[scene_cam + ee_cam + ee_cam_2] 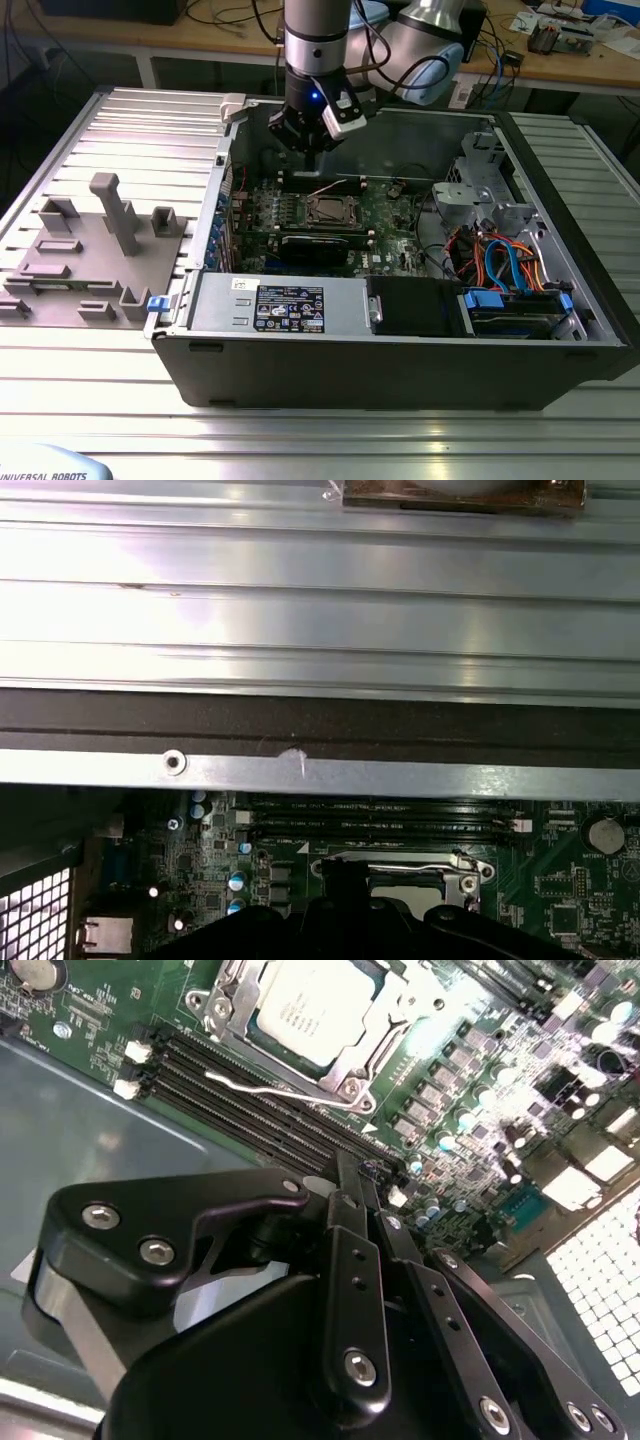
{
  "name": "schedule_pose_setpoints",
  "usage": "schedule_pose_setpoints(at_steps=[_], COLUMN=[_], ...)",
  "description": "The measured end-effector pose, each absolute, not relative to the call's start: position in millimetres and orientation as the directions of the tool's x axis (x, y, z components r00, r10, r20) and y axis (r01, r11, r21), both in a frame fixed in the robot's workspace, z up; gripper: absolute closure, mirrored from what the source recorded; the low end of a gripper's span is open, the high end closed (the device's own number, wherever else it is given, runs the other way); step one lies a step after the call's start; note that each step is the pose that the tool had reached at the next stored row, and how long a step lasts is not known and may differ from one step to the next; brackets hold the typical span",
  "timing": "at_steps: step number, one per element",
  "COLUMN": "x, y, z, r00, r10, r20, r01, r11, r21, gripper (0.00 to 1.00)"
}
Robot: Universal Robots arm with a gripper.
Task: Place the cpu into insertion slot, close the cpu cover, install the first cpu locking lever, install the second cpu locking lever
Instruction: 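Install the first cpu locking lever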
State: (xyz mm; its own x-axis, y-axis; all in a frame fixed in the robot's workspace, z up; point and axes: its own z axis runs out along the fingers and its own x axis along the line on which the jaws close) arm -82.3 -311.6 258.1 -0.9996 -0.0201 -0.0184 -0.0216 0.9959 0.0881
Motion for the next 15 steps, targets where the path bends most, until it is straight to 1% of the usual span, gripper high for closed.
schedule_pose_setpoints(at_steps=[2,3,15], x=[-81.2,-80.7,-65.9], y=[-312.5,-312.6,-312.7], z=[255.6,254.7,241.2], r00=[-1.0,-1.0,-1.0], r10=[-0.011,-0.01,-0.011], r20=[-0.019,-0.019,-0.019], r01=[-0.012,-0.012,-0.013], r11=[0.994,0.994,0.994], r21=[0.105,0.108,0.108], gripper=[0.89,0.89,0.89])
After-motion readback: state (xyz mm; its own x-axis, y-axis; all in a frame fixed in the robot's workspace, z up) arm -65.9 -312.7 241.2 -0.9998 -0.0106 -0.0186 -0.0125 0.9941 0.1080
